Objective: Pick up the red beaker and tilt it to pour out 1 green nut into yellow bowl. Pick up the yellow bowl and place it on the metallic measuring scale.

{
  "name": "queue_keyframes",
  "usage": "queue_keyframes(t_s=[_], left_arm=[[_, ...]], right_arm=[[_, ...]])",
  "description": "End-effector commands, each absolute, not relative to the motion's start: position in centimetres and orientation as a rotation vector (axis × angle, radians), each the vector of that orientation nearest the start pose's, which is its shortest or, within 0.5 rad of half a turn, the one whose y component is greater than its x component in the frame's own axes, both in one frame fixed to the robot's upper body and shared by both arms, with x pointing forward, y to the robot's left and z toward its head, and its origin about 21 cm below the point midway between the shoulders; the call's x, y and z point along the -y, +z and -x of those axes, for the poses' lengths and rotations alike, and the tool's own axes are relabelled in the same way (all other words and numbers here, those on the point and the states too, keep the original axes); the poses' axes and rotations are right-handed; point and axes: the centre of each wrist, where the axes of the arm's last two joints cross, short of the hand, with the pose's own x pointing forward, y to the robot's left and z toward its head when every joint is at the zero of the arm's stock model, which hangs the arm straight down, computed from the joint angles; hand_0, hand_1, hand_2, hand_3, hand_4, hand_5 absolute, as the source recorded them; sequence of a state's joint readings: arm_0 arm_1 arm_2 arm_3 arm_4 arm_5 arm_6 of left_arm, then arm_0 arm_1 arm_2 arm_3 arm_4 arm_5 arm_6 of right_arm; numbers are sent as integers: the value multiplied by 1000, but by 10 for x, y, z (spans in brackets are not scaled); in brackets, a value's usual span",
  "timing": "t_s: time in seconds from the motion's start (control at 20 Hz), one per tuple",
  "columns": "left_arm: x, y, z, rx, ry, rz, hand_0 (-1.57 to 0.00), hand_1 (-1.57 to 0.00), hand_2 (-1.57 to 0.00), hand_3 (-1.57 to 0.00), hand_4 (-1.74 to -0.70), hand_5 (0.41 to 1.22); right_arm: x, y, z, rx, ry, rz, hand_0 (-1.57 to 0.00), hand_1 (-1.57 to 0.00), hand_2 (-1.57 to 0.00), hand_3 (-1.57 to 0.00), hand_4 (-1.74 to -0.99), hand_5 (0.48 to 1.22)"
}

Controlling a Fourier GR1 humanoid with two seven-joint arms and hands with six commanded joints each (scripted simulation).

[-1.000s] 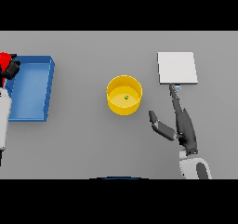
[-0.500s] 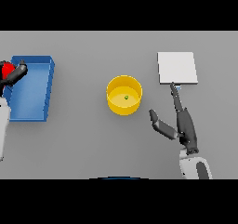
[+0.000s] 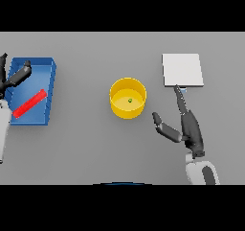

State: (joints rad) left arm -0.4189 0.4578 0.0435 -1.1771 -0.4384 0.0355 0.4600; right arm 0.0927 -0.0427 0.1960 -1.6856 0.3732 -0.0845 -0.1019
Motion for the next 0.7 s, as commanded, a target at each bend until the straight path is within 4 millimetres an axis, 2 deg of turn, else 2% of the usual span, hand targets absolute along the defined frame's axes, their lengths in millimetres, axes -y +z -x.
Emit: queue_keyframes(t_s=[0.0, 0.05, 0.15, 0.3, 0.45, 0.65], left_arm=[[-334, 71, -346, 1094, -420, -835, -82, -67, -69, -65, -773, 655], [-336, 72, -344, 1106, -427, -843, -65, -54, -55, -52, -763, 657], [-330, 72, -346, 1117, -422, -828, -41, -34, -35, -33, -750, 661], [-330, 70, -342, 1129, -427, -827, -21, -17, -17, -16, -740, 668], [-326, 72, -344, 1121, -432, -836, -10, -8, -8, -8, -733, 680], [-335, 72, -341, 1102, -435, -839, -4, -3, -3, -3, -739, 696]], right_arm=[[202, 10, -226, 1739, 443, 221, 1, 1, 1, 1, -1014, 666], [201, 14, -231, 1731, 517, 201, 1, 1, 1, 1, -1005, 669], [211, 28, -247, 1701, 749, 265, 1, 1, 1, 1, -1044, 679], [203, 46, -269, 1660, 1034, 312, 1, 1, 1, 1, -1122, 674], [194, 54, -286, 1612, 1295, 347, 1, 1, 1, 1, -1192, 677], [182, 69, -307, 1570, 1604, 385, 1, 1, 1, 1, -1225, 684]])
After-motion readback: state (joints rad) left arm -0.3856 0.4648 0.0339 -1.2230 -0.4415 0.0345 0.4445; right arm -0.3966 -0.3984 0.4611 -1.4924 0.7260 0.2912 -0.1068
